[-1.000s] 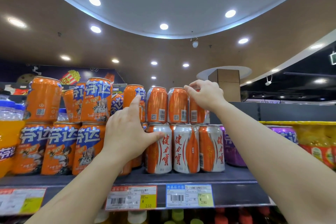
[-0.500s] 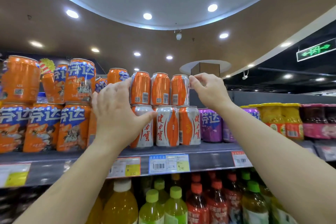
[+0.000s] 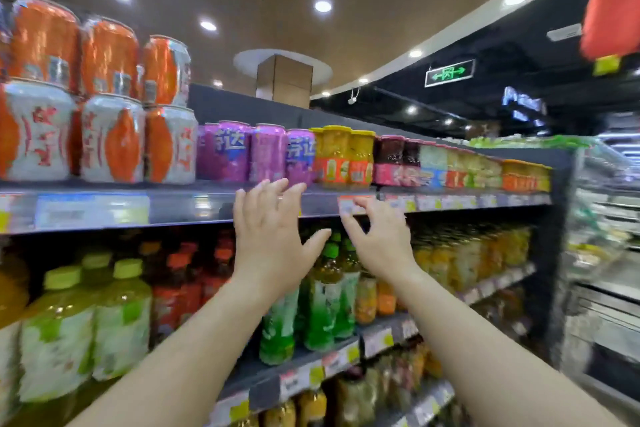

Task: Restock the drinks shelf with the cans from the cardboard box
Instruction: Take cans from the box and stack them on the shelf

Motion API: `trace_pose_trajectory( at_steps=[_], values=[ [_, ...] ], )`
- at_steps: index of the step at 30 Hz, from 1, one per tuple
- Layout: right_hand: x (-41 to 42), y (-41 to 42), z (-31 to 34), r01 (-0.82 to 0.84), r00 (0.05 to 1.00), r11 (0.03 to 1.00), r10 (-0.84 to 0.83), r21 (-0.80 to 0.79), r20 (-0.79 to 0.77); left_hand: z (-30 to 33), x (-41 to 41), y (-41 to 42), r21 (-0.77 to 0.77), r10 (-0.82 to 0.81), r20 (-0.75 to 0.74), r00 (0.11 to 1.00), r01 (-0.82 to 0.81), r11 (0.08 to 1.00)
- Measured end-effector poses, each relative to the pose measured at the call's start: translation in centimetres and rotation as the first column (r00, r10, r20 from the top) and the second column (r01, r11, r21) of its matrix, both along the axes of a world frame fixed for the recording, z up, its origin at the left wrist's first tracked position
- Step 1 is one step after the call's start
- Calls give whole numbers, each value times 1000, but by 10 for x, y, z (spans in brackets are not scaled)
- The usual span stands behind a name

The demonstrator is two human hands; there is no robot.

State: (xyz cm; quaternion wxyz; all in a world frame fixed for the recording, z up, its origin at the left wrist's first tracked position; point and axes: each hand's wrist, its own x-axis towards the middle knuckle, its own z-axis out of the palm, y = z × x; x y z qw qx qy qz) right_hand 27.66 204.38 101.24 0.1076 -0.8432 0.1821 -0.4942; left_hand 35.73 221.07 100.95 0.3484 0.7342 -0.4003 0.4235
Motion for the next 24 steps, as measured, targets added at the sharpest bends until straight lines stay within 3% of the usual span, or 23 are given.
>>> trace_pose_trajectory(
  at_steps=[3, 6, 10, 14, 24],
  values=[
    [-60, -60, -37, 140, 982, 990, -142, -27, -122, -27, -40, -75, 156, 14, -36, 999, -9, 988],
    [-122, -122, -68, 285, 929, 958, -287, -42, -234, -57, -88, -155, 219, -19, -87, 996, 38, 975],
    [-204, -200, -109, 418, 806, 904, -412, -83, -425, -98, -152, -253, 331, -71, -128, 989, 110, 937],
    [-281, -264, -144, 539, 687, 842, -453, -20, -569, -138, -210, -336, 443, -114, -203, 972, 195, 875],
    [-425, -407, -214, 773, 538, 619, -525, 139, -659, -212, -320, -524, 586, -268, -275, 923, 382, 714]
  ],
)
